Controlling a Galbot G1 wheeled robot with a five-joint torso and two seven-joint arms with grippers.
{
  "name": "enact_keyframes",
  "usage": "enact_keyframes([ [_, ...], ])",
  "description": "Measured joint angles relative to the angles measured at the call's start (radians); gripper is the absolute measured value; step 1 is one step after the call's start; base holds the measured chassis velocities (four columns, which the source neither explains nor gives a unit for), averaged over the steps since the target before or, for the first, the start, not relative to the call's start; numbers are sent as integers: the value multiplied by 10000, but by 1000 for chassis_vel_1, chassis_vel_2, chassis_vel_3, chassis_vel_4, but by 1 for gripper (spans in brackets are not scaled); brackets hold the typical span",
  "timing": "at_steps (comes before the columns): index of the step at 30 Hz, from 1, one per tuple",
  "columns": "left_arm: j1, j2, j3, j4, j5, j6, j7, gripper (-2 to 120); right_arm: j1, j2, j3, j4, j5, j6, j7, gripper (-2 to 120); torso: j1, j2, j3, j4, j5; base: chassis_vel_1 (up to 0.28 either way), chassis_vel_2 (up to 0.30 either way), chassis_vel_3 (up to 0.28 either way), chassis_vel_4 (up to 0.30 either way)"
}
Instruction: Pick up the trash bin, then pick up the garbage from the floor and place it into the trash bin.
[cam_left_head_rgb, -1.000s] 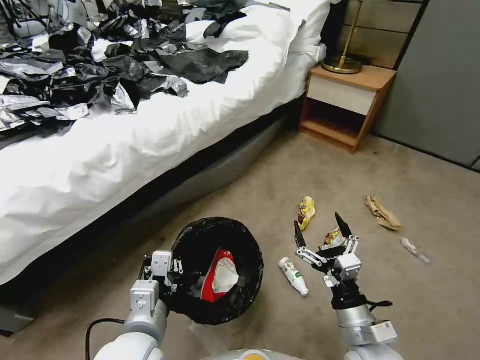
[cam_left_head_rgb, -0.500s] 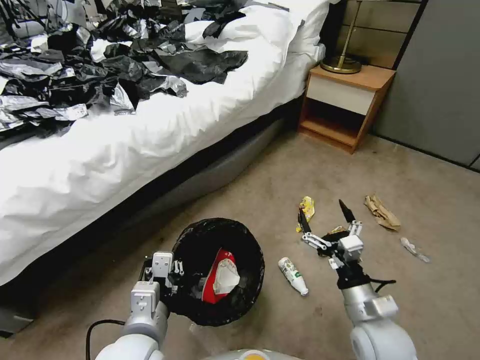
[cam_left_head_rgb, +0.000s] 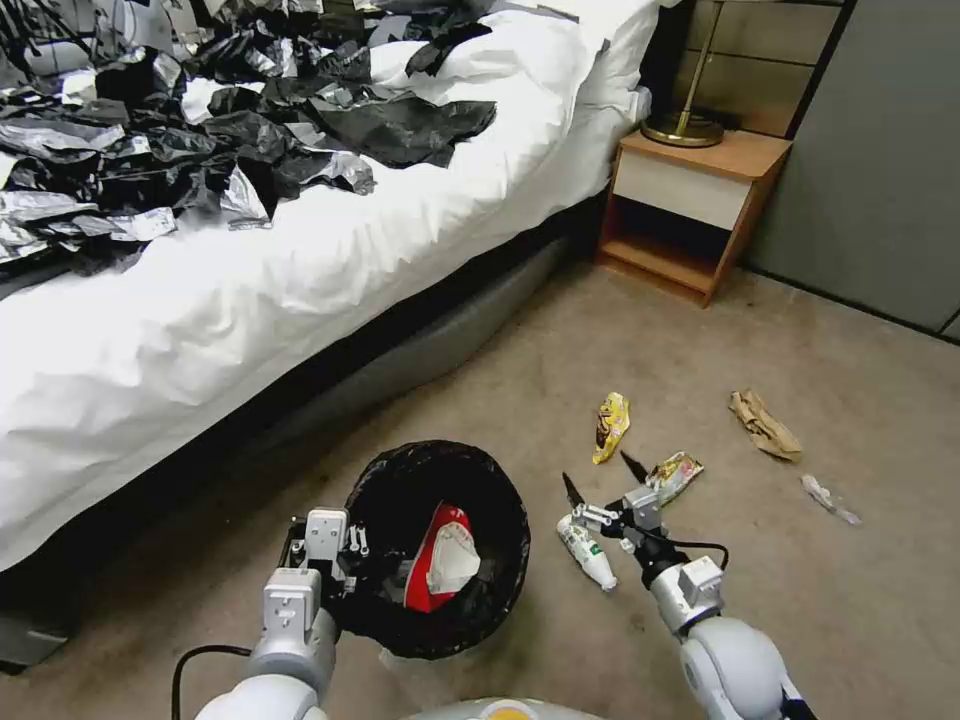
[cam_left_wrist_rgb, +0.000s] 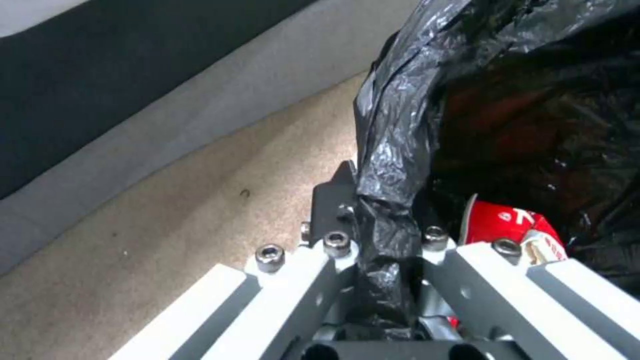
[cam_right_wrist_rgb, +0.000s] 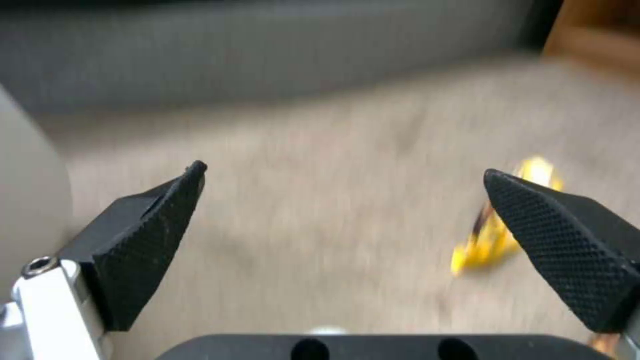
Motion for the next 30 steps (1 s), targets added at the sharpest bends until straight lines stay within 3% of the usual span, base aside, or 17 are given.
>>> enact_keyframes([
  [3, 0, -29, -16, 5, 20, 0, -2, 1, 507, -70, -183, -1292, -42, -55, -366, 100, 0, 0, 0, -1, 1, 0, 0, 0, 0],
  [15, 114, -98, -1, 10, 145, -9, -3, 1, 1617, 333, -29, -4011, -694, 18, -1879, 100, 0, 0, -1, -1, 0, 0, 0, 0, 0],
  [30, 181, -154, 28, 2, 229, -48, -1, 1, 2163, 767, 59, -5444, -1301, 568, -2178, 100, 0, 0, -1, 0, -1, 0, 0, 0, 0],
])
